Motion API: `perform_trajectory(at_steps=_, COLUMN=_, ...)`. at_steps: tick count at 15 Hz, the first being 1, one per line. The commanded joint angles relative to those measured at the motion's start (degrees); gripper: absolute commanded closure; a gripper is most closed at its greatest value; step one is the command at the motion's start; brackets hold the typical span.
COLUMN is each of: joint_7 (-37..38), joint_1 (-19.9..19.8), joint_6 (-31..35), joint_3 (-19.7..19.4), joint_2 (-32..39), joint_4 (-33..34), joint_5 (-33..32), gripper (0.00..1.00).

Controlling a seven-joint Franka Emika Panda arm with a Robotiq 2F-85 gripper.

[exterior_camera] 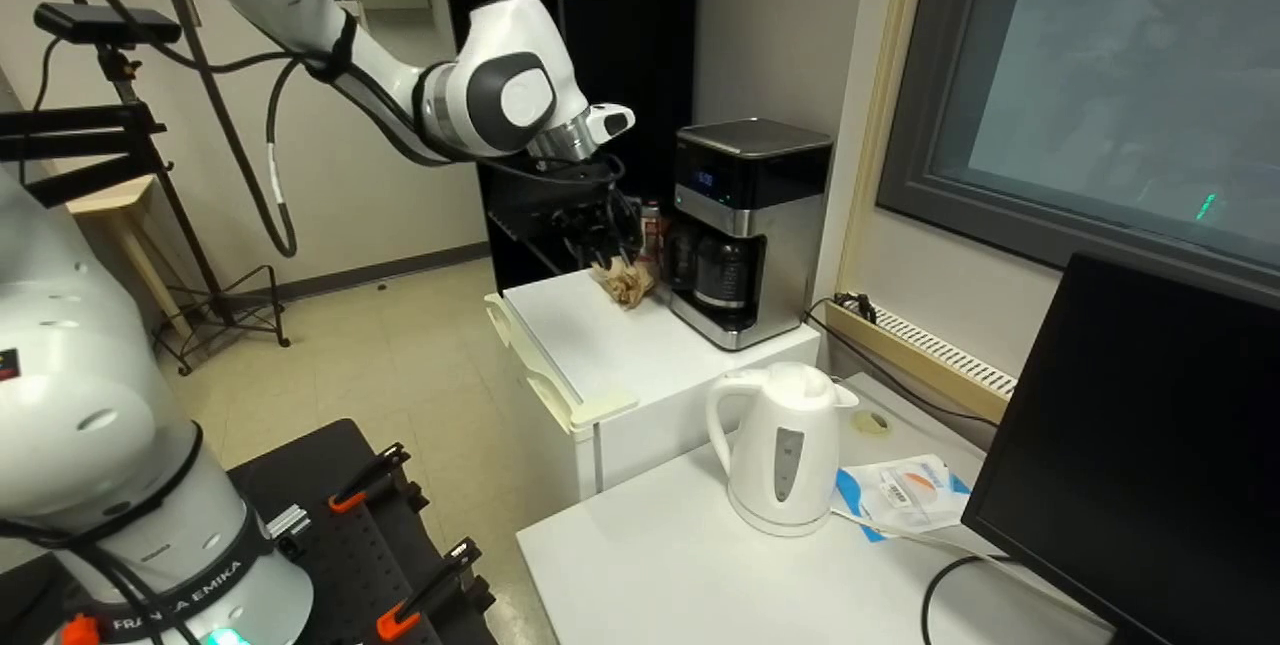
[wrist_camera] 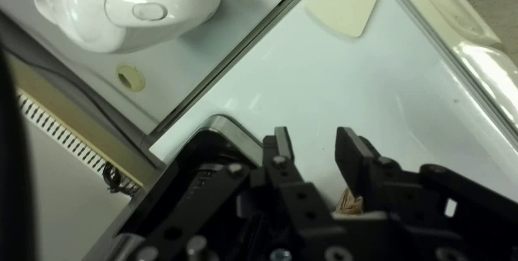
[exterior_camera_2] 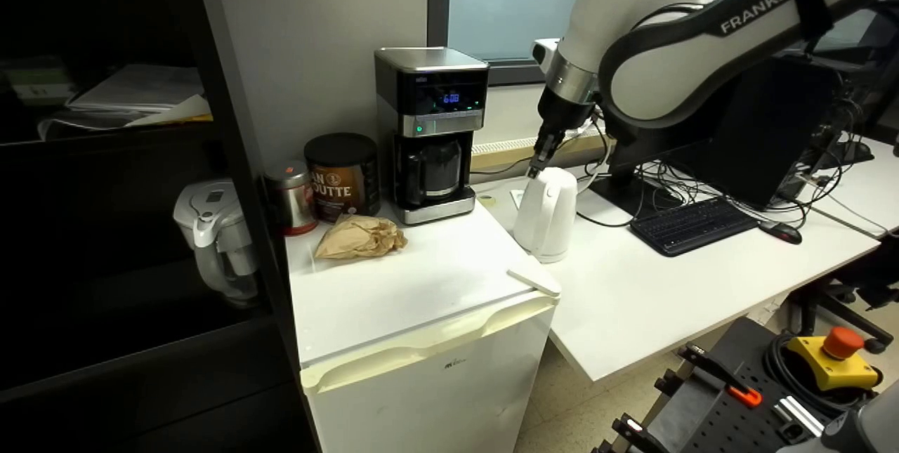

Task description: Press a button on the coffeemaker.

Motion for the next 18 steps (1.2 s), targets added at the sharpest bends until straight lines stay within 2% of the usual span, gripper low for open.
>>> perform_trajectory(at_steps=1, joint_7=6.37, joint_1=-2.59, joint_6=8.21, joint_3=1.45, joint_2=0.99, joint_4=-0.66, joint_5=-12.14, gripper=0.95)
perform_trajectory(at_steps=3, joint_7=12.2, joint_1=-4.14, joint_6=11.57, joint_3=1.64, joint_2=1.66, joint_4=0.0, joint_5=-20.89, gripper=1.0)
perform_trajectory(at_steps=9, joint_7=32.95, joint_1=-8.35, joint_6=15.17, joint_3=2.29, joint_2=3.76, joint_4=5.16, joint_5=-46.46, gripper=0.99)
perform_trajectory(at_steps=13, joint_7=44.63, joint_1=-8.55, joint_6=14.66, joint_3=2.18, joint_2=6.85, joint_4=9.68, joint_5=-57.93, gripper=0.99)
perform_trajectory(at_steps=18, joint_7=55.12, joint_1=-7.86, joint_6=14.57, joint_3=1.6, joint_2=12.18, joint_4=15.21, joint_5=-67.11, gripper=0.99)
